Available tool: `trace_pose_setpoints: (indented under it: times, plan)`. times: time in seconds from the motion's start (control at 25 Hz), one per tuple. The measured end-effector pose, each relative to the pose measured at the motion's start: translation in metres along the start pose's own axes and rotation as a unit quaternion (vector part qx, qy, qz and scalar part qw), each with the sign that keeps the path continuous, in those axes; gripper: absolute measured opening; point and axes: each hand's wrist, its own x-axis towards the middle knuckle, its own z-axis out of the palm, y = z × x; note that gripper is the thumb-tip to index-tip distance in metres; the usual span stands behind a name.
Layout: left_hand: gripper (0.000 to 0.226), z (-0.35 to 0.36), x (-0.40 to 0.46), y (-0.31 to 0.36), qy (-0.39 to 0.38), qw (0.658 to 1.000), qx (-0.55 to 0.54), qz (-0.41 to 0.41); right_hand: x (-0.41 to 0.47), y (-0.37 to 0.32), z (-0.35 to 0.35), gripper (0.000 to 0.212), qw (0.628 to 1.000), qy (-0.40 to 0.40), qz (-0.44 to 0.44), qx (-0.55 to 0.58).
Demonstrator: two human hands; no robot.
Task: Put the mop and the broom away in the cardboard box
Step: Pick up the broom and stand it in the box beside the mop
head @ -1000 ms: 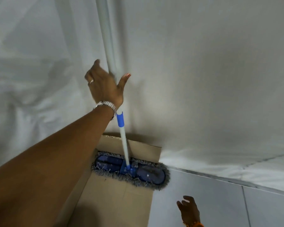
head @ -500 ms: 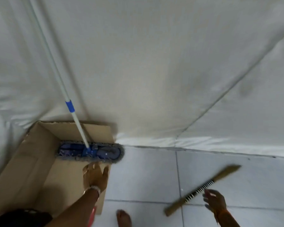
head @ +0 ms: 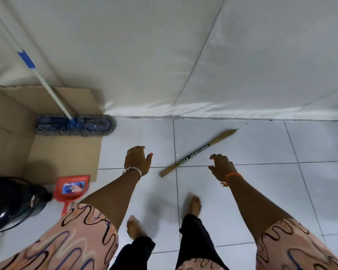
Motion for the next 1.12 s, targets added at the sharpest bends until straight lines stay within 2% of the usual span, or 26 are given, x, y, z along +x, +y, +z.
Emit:
trace_pose_setpoints:
  times: [0.08, 0.2, 0.32, 0.4, 0.44, 0.48, 0.56, 0.6, 0.68, 0.76, 0.88, 1.0, 1.12]
  plan:
    - [0.058, 0.033, 0.002, 0.027, -0.018, 1.000, 0.006, -0.013, 0.005, 0.039, 0.001, 0.047, 0.999, -0.009, -0.025, -0.040]
    - [0.067, 0.092, 0.017, 0.066, -0.038, 0.998, 0.036, -0.022, 0.038, 0.101, 0.012, 0.069, 0.987, -0.055, -0.068, -0.131]
    - [0.078, 0.174, 0.050, 0.098, -0.018, 0.998, 0.042, -0.041, 0.113, 0.154, 0.031, 0.076, 0.975, -0.089, -0.119, -0.167]
    - [0.083, 0.211, 0.064, 0.108, -0.024, 0.997, 0.065, -0.047, 0.154, 0.168, 0.043, 0.077, 0.968, -0.084, -0.149, -0.185]
    - [0.086, 0.276, 0.095, 0.100, -0.040, 0.995, 0.076, -0.057, 0.210, 0.193, 0.083, 0.077, 0.966, -0.101, -0.152, -0.183]
    - [0.089, 0.308, 0.111, 0.097, -0.048, 0.992, 0.097, -0.062, 0.240, 0.205, 0.102, 0.078, 0.967, -0.084, -0.159, -0.180]
    - [0.094, 0.318, 0.114, 0.101, -0.053, 0.990, 0.123, -0.047, 0.254, 0.210, 0.107, 0.079, 0.964, -0.038, -0.176, -0.194]
    - [0.095, 0.340, 0.126, 0.096, -0.047, 0.988, 0.137, -0.043, 0.276, 0.218, 0.123, 0.080, 0.961, -0.022, -0.183, -0.205]
    - [0.096, 0.419, 0.180, 0.059, -0.042, 0.989, 0.137, -0.027, 0.348, 0.238, 0.197, 0.080, 0.963, -0.017, -0.188, -0.191]
    - [0.095, 0.475, 0.222, 0.029, -0.073, 0.986, 0.145, -0.032, 0.401, 0.250, 0.255, 0.080, 0.958, -0.026, -0.202, -0.202]
    - [0.091, 0.555, 0.272, -0.034, -0.074, 0.984, 0.158, -0.036, 0.476, 0.268, 0.337, 0.082, 0.949, -0.033, -0.229, -0.216]
    - [0.081, 0.598, 0.293, -0.072, -0.077, 0.982, 0.160, -0.059, 0.520, 0.281, 0.383, 0.080, 0.940, -0.025, -0.252, -0.230]
    - [0.061, 0.619, 0.299, -0.093, -0.015, 0.989, 0.135, -0.049, 0.544, 0.276, 0.395, 0.064, 0.941, 0.045, -0.273, -0.194]
